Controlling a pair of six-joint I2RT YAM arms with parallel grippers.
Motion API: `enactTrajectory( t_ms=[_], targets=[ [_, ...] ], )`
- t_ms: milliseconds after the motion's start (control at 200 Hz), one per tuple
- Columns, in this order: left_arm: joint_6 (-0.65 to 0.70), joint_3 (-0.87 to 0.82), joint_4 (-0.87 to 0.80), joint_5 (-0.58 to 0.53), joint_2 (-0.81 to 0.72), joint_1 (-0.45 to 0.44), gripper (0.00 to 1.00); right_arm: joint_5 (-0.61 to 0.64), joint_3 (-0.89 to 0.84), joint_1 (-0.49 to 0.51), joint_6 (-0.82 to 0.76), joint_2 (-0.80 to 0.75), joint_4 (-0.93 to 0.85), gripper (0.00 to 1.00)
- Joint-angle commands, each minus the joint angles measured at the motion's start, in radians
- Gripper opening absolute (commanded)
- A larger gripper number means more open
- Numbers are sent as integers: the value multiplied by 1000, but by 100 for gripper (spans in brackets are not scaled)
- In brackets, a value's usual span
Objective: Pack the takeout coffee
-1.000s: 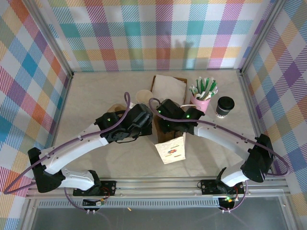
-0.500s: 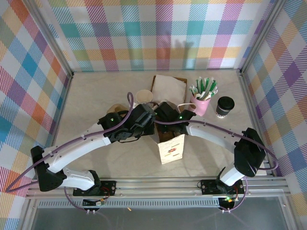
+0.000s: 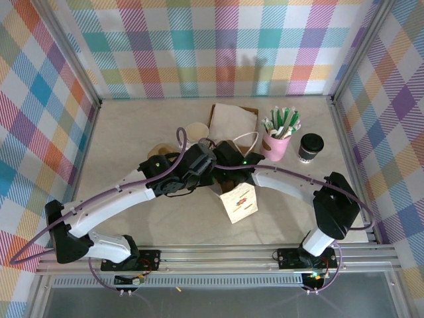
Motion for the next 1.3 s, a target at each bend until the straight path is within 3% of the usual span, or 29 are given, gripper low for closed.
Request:
enactTrajectory(
  t_ms=[0,610,790,930,1155,1300],
  targets=[
    [4,28,-21,-11,-6,-6,0,-61,-63,-18,2,37,-103,26],
    [19,68,-49,-80,-1,-7,0,-118,-32,-17,-57,-58,-302,24],
    [31,46,-19,-61,4,-20,0,-68,10,-17,-28,-79,-319,50],
    [18,41,-16,-62,5,-31,0,-16,1,-17,28,-80,-325,64],
    [12,35,-1,-59,7,-42,0,31,-32,-19,56,-43,-271,79],
    [11,36,-2,-57,4,-42,0,38,-35,-20,57,1,-235,83]
  ],
)
